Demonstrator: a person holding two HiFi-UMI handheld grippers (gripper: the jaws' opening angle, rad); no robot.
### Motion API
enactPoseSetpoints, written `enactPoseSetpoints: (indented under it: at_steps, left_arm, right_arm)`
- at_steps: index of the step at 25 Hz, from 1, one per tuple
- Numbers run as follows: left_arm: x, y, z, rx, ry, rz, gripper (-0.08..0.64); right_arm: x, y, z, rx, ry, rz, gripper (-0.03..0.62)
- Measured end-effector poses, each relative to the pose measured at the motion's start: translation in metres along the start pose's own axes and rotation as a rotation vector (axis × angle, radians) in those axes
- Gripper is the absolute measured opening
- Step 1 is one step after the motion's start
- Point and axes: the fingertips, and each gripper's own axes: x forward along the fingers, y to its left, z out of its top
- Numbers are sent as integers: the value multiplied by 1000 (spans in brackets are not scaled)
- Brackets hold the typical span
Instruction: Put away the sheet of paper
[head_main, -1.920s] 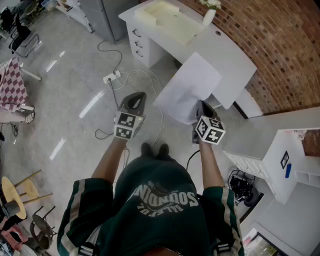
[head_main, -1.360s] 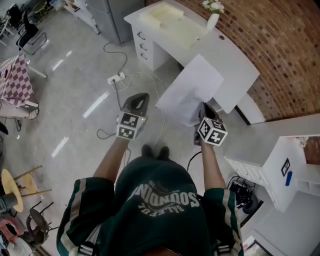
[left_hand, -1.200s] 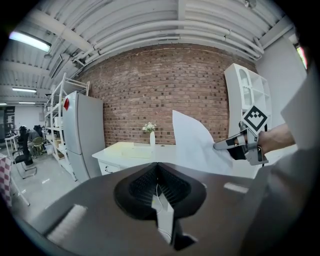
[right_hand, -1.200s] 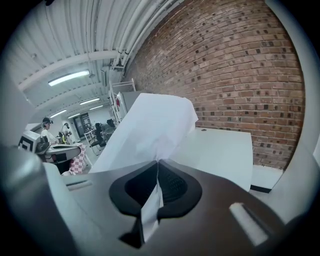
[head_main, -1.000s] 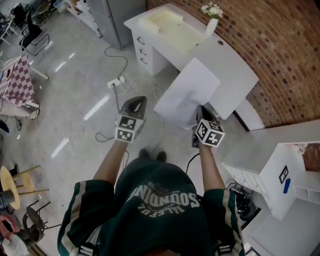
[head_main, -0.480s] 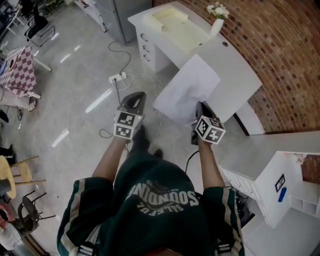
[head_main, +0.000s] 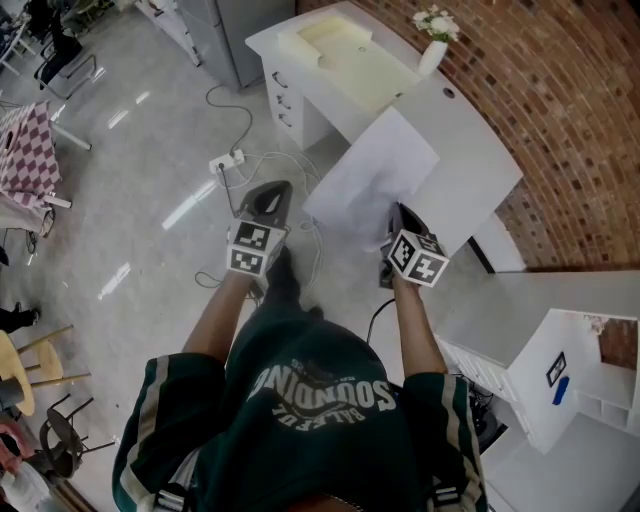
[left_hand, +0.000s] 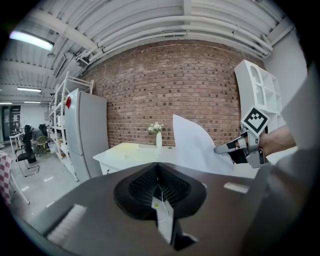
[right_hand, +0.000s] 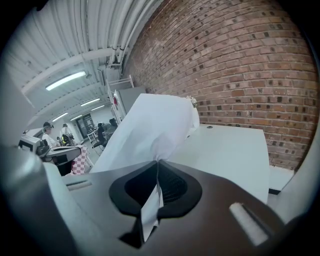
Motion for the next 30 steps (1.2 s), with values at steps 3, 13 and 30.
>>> enactPoseSetpoints:
  at_steps: [3,13,30]
  left_arm:
    - [20,22,4,-4,5,-15,11]
    - [72,97,14,-14,17,-68,11]
    - [104,177,14,-30,18,-114,11]
  right_arm:
    - [24,7,12,7,1,-4,5]
    - [93,33,46,16,6,-53,5]
    - [157,64,64,34,21,-107,5]
